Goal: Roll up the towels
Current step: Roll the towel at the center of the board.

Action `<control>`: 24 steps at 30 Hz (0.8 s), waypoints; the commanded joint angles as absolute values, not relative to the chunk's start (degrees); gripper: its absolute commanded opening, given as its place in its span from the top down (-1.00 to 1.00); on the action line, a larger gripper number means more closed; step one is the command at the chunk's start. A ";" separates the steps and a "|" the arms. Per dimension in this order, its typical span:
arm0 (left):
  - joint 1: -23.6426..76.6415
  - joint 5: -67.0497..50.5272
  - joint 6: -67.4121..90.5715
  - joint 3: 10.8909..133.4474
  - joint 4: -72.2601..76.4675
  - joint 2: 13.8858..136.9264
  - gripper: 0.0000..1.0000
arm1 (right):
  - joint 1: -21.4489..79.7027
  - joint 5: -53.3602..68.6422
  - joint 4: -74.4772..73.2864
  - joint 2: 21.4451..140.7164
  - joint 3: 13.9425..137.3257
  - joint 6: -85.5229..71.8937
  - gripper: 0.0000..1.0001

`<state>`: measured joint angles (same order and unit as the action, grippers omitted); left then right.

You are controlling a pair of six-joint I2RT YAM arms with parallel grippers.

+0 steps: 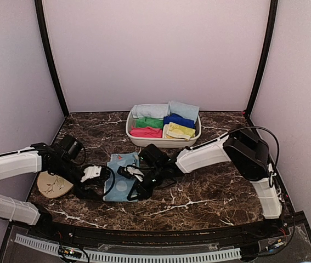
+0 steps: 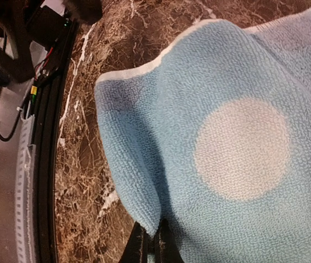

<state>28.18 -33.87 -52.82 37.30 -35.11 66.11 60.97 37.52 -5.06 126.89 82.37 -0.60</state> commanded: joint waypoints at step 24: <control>37.67 -26.94 -41.87 39.02 -24.10 78.01 0.55 | 56.89 49.96 -2.50 131.05 86.43 -26.57 1.00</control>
